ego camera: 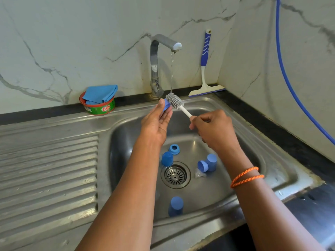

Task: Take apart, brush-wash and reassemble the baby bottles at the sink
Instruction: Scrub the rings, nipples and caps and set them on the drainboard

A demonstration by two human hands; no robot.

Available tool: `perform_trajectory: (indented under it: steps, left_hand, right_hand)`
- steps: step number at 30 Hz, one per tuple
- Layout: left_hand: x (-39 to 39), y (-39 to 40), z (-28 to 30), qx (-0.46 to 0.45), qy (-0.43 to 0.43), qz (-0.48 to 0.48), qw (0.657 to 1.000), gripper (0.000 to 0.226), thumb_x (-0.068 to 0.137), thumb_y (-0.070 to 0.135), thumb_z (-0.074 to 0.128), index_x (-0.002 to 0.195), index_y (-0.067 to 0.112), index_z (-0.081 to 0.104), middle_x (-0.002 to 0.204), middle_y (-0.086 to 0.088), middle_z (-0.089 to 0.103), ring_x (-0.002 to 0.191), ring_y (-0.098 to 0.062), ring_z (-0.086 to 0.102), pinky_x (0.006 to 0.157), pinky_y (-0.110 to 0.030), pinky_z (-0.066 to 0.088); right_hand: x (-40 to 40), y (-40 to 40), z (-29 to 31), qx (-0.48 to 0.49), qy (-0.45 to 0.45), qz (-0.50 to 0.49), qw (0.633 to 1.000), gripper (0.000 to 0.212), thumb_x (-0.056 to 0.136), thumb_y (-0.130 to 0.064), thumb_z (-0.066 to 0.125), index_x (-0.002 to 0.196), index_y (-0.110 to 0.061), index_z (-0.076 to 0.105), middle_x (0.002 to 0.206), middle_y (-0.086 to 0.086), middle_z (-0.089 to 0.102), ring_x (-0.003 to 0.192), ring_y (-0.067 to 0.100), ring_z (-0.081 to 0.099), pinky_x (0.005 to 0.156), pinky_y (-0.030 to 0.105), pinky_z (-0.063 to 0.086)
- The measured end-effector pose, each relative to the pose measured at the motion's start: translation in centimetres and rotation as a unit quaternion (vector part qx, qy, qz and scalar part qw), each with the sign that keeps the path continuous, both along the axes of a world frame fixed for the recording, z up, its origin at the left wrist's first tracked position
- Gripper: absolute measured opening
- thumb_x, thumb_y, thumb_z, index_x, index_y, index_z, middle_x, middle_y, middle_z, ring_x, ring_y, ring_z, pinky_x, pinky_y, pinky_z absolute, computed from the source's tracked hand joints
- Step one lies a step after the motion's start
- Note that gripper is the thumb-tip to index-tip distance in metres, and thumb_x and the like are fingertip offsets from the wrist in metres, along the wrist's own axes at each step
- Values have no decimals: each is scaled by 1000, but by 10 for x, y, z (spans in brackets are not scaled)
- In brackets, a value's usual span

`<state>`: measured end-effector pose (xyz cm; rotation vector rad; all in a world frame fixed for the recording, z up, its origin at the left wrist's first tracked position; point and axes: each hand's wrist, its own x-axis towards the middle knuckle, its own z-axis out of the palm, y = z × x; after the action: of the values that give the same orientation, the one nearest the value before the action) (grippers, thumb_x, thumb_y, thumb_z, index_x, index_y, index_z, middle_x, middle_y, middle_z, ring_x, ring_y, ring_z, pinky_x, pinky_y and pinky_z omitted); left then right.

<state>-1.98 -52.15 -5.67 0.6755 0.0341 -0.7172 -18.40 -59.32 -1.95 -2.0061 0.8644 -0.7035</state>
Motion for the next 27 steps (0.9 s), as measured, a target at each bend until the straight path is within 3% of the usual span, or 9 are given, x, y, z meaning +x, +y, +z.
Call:
perform_trajectory:
  steps: [6, 11, 15, 20, 27]
  left_hand:
    - [-11, -6, -2, 0, -21, -27, 999, 49, 89, 14, 79, 132, -2, 63, 115, -20, 76, 105, -28, 76, 96, -40, 61]
    - [-12, -8, -2, -33, -33, -60, 997, 42, 95, 18, 71, 134, 3, 66, 131, -26, 65, 116, -36, 69, 95, -47, 61]
    - [-10, -9, -1, -29, -29, -68, 997, 36, 105, 17, 59, 137, 2, 63, 139, -25, 61, 125, -35, 65, 91, -42, 63]
    - [-11, -10, 2, 17, -54, -64, 996, 31, 104, 20, 61, 132, 8, 66, 131, -17, 65, 112, -26, 65, 91, -34, 61]
    - [0, -6, 0, -21, 22, 44, 999, 34, 97, 24, 70, 125, 3, 70, 122, -16, 72, 106, -24, 73, 79, -34, 64]
  right_hand:
    - [8, 5, -8, -44, 8, -50, 998, 37, 104, -37, 63, 77, -15, 75, 68, 10, 68, 58, 21, 55, 56, 35, 48]
    - [17, 3, -18, -32, 28, -85, 995, 36, 102, -40, 60, 79, -15, 73, 75, 7, 69, 71, 36, 65, 68, 48, 59]
    - [17, 2, -18, -41, 29, -82, 995, 36, 103, -40, 60, 79, -16, 72, 75, 6, 69, 70, 35, 65, 65, 46, 56]
    - [16, 5, -16, -90, 43, -67, 993, 39, 104, -40, 59, 72, -19, 68, 69, 6, 63, 64, 31, 60, 60, 43, 52]
    - [16, 10, -12, -91, 58, 2, 994, 37, 101, -38, 64, 71, -18, 71, 65, 10, 61, 55, 22, 48, 54, 37, 44]
